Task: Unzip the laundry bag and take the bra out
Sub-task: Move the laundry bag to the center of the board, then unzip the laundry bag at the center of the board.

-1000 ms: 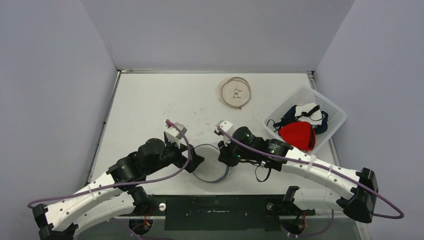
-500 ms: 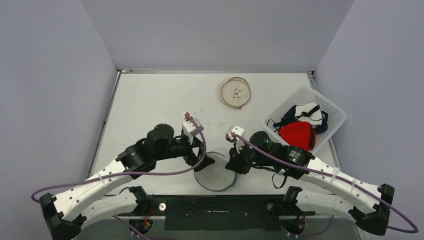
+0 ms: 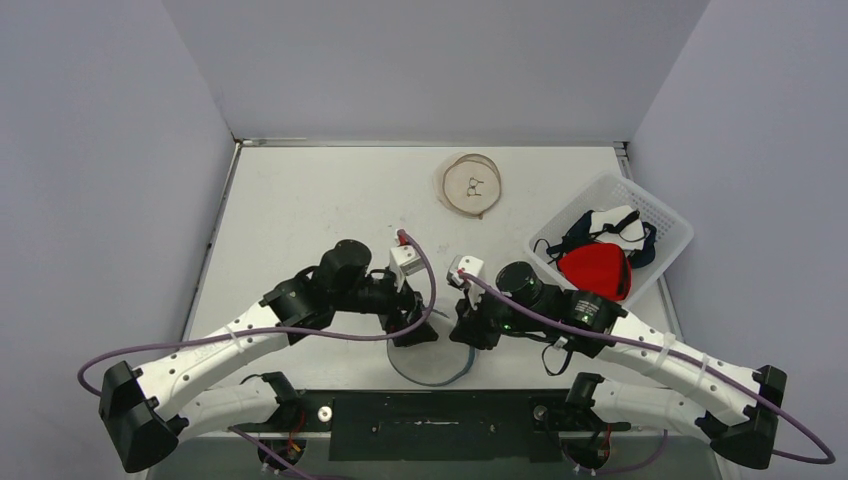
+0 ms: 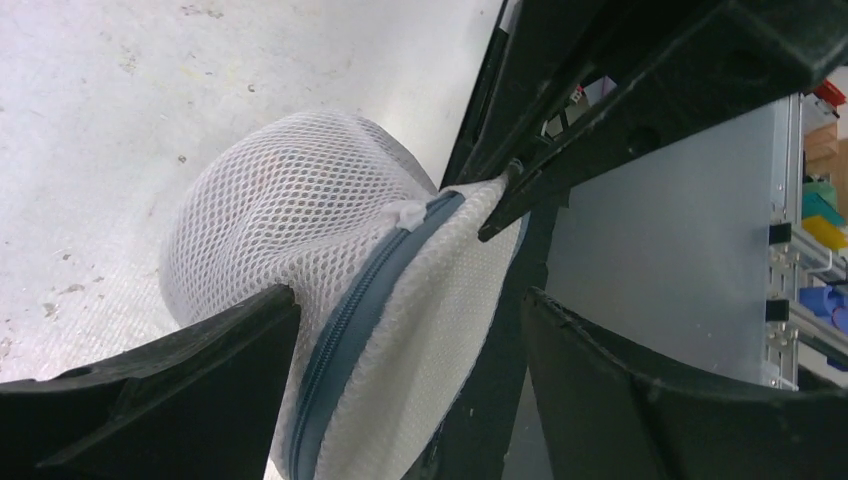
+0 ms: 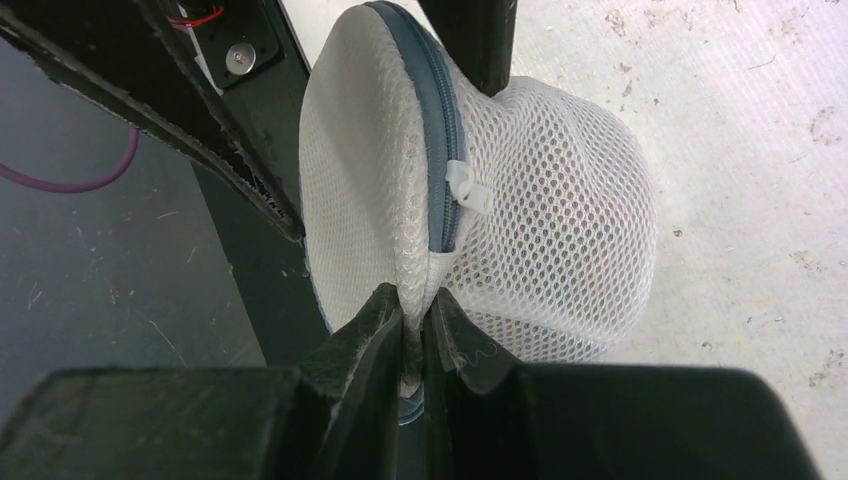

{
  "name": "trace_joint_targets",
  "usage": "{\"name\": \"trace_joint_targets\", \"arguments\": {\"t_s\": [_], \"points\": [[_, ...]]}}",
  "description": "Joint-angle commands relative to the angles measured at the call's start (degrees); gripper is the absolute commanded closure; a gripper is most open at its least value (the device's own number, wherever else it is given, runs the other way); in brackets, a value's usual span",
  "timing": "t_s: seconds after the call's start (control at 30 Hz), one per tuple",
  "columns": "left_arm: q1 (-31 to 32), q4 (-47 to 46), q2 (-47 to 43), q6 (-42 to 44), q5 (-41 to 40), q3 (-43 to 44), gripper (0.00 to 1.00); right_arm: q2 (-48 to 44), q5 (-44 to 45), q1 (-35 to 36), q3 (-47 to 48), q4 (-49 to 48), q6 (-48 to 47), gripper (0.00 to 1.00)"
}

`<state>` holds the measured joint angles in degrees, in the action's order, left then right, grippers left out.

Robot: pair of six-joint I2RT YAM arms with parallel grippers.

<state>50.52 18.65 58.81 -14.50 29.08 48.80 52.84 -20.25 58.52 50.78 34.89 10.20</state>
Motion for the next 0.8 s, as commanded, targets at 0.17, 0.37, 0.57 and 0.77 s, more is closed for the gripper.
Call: {"name": "trace_joint_targets", "arguments": {"t_s": [0.17, 0.37, 0.57, 0.77], "points": [[-0.44, -10.52, -0.91, -4.60, 6.94, -5.36, 0.43, 1.07, 0.97, -0.16, 4.92, -2.16, -2.29, 0.95], [-0.49, -10.59, -1.00, -5.88, 4.76, -5.04, 1.00, 1.67, 3.61, -0.25, 6.22, -2.87, -0.86, 0.77], [-0.82, -17.57, -8.66, -17.65, -11.71, -7.86, 1.00, -0.93, 14.92, -0.40, 6.87, -6.35, 6.53, 0.10], [0.47, -39.50, -18.74, -41.52, -36.44, -22.32, 1.00, -11.61, 27.62, -0.52, -2.57, -18.22, 20.48, 0.08]]}}
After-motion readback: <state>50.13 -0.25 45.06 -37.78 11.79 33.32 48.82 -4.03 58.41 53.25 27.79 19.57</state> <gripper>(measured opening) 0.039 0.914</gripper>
